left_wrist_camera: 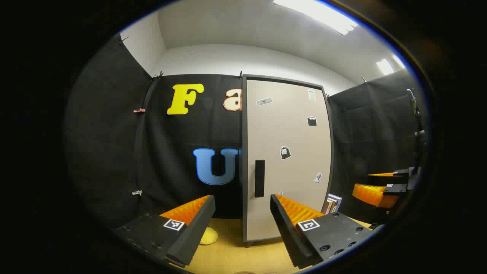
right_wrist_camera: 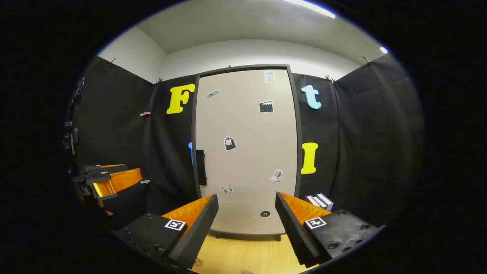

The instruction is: Open the cabinet door with the right hand, grasp the bottle in the cabinet with the left hand and place it on the coaster, then close the cabinet door with the right hand.

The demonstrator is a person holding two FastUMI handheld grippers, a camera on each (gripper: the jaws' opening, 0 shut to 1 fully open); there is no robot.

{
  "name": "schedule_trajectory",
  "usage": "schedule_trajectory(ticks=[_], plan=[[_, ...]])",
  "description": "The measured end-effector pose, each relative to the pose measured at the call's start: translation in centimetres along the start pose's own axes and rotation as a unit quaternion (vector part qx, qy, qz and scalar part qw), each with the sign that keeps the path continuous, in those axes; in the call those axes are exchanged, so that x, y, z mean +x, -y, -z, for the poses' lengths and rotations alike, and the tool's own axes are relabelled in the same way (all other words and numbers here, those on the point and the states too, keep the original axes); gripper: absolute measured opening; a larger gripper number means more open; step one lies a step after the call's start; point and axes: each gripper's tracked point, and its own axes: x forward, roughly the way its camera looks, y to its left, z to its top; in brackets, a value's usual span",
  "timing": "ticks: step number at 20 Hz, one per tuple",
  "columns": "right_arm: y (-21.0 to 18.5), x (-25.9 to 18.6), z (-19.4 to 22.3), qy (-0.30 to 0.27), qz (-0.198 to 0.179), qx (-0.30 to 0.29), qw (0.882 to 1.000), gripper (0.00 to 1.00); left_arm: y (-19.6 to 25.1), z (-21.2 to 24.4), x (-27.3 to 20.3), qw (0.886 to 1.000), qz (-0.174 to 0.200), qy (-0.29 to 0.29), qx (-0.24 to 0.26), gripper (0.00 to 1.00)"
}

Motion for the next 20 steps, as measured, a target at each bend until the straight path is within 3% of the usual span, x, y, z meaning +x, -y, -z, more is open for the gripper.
schedule_trajectory(ticks=[20], plan=[[-0.9, 1.9, 0.3, -0.006, -0.015, -0.012, 1.000, 0.98, -0.9, 0.7, 1.2, 1.000, -0.016, -0.002, -0.006, 0.93]])
